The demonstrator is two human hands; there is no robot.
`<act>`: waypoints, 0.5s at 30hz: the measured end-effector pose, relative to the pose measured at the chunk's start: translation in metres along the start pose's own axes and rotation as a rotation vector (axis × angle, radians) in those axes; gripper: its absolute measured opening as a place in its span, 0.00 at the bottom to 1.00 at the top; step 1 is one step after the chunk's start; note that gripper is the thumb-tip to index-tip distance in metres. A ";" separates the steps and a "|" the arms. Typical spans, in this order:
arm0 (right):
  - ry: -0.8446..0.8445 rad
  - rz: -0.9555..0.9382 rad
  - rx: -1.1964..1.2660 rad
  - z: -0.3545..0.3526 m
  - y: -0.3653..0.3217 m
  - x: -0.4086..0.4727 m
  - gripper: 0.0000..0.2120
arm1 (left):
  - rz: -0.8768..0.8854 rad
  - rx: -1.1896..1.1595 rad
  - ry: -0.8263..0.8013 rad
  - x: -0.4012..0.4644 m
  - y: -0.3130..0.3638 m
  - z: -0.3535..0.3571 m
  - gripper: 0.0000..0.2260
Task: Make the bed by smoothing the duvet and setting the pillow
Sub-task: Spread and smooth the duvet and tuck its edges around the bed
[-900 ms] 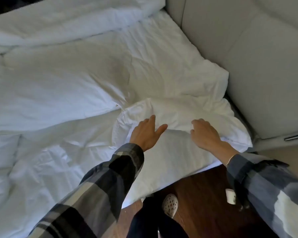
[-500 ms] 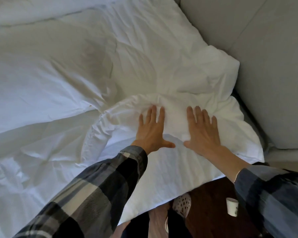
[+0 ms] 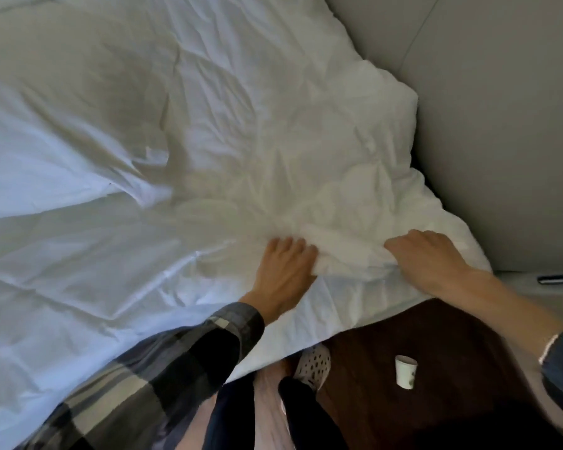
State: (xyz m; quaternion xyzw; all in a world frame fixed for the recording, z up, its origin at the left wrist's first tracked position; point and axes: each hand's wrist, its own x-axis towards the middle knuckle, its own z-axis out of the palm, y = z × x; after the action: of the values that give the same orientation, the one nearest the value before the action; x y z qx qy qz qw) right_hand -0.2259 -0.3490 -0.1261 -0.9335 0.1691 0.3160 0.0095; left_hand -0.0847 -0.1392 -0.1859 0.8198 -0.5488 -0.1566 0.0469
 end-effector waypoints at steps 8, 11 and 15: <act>-0.636 -0.119 -0.129 0.080 -0.006 -0.039 0.19 | 0.010 -0.420 -0.643 -0.079 0.084 0.048 0.08; -0.782 0.007 0.136 0.080 -0.006 -0.014 0.37 | -0.003 -0.485 -0.719 -0.070 0.076 0.046 0.16; -0.031 0.143 0.485 0.060 -0.011 0.019 0.35 | -0.032 -0.416 -0.444 -0.043 0.066 0.047 0.33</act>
State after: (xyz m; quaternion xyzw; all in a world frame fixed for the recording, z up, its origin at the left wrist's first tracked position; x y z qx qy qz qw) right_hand -0.2432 -0.3369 -0.1864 -0.8846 0.3053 0.2805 0.2136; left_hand -0.1732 -0.1213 -0.2050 0.7469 -0.4889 -0.4416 0.0903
